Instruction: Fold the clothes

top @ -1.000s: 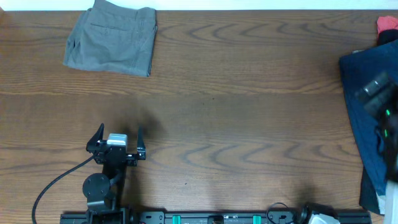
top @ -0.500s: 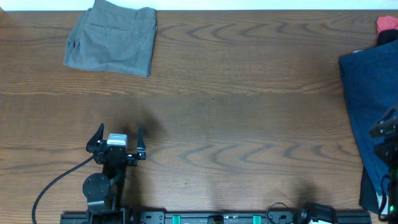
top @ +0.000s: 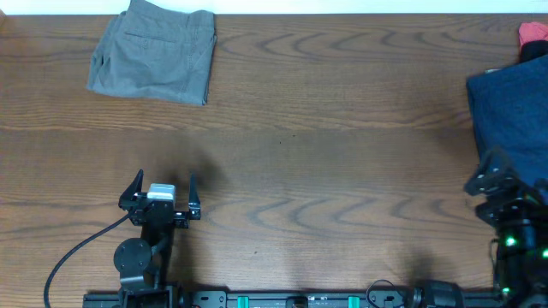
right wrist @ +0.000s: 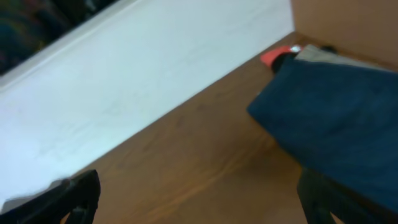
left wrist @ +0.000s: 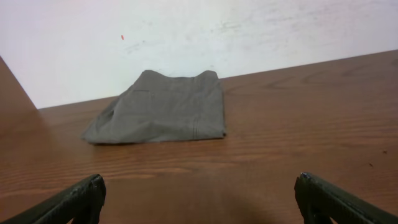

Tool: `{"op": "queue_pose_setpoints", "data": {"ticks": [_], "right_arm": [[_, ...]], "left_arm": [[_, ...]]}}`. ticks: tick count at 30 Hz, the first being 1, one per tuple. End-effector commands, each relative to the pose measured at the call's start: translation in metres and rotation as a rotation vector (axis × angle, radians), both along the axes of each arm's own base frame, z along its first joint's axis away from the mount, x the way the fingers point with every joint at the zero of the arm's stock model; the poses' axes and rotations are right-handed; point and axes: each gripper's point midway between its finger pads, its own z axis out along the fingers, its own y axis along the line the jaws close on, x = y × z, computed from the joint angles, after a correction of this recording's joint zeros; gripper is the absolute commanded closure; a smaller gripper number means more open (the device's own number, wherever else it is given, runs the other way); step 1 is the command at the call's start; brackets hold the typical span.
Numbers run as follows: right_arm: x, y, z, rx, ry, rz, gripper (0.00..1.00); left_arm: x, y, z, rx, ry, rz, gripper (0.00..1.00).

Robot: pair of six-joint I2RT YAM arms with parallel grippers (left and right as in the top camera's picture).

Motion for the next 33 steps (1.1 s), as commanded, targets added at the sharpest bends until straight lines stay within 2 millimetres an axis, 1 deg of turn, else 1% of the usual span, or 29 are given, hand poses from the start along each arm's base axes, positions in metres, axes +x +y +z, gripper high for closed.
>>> {"op": "queue_pose_setpoints", "data": {"ticks": [1, 4, 8, 12, 15, 20, 27, 33], "right_arm": [[0.002, 0.011, -0.027, 0.012, -0.007, 0.056, 0.01], [0.005, 0.021, -0.046, 0.012, -0.049, 0.105, 0.01], [0.006, 0.03, -0.066, 0.008, -0.116, 0.151, 0.01], [0.005, 0.036, -0.089, 0.009, -0.149, 0.182, 0.01], [0.004, 0.041, -0.102, 0.012, -0.179, 0.21, 0.01], [0.011, 0.042, -0.126, -0.005, -0.148, 0.217, 0.01], [0.024, 0.044, -0.14, -0.045, -0.176, 0.229, 0.01], [0.034, 0.054, -0.153, -0.131, -0.19, 0.285, 0.01]], "left_arm": [[0.0, 0.002, -0.015, 0.014, 0.034, 0.008, 0.02], [0.0, 0.002, -0.015, 0.014, 0.034, 0.008, 0.02], [0.0, 0.002, -0.015, 0.014, 0.033, 0.008, 0.02], [0.0, 0.002, -0.015, 0.014, 0.034, 0.008, 0.02], [0.0, 0.002, -0.015, 0.014, 0.034, 0.008, 0.02], [0.0, 0.002, -0.015, 0.014, 0.034, 0.008, 0.02], [0.0, 0.002, -0.015, 0.014, 0.034, 0.008, 0.02], [0.0, 0.002, -0.015, 0.014, 0.034, 0.008, 0.02]]}}
